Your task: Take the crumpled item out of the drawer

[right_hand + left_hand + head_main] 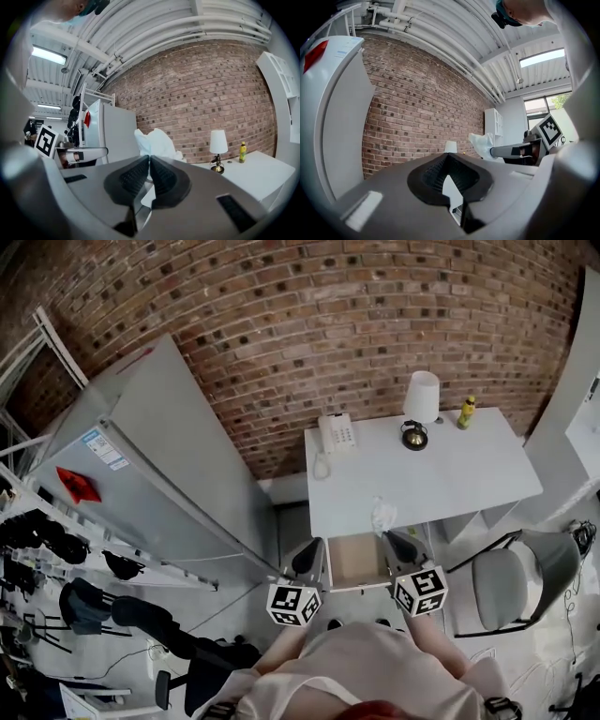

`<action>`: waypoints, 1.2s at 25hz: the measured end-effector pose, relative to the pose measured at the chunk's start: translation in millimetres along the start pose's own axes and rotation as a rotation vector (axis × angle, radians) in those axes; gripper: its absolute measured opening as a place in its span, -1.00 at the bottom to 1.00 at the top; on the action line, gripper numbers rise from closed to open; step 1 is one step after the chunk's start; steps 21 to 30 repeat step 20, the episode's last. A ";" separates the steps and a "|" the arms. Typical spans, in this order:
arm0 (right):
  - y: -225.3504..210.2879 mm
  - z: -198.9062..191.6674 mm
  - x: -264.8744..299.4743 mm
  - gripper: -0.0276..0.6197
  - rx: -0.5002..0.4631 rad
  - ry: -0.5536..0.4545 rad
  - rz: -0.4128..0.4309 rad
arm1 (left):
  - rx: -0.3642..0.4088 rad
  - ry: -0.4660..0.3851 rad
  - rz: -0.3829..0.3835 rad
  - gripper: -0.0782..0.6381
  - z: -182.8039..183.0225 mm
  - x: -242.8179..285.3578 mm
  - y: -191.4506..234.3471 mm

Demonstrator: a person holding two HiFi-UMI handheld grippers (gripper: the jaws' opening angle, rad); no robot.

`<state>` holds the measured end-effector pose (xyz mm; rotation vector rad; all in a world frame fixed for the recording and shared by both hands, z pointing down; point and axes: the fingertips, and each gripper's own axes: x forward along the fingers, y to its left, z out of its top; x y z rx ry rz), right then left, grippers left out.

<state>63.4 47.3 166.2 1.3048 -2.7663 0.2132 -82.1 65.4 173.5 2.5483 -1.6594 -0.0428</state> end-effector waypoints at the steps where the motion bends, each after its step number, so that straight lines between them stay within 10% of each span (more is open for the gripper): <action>1: 1.7 2.3 -0.3 -0.86 -0.005 -0.005 0.004 | 0.000 -0.006 0.002 -0.76 1.7 -1.3 0.0; 30: 24.3 18.6 19.1 -0.86 -0.067 -0.038 0.043 | -0.017 -0.023 -0.006 -0.76 2.7 -8.8 16.3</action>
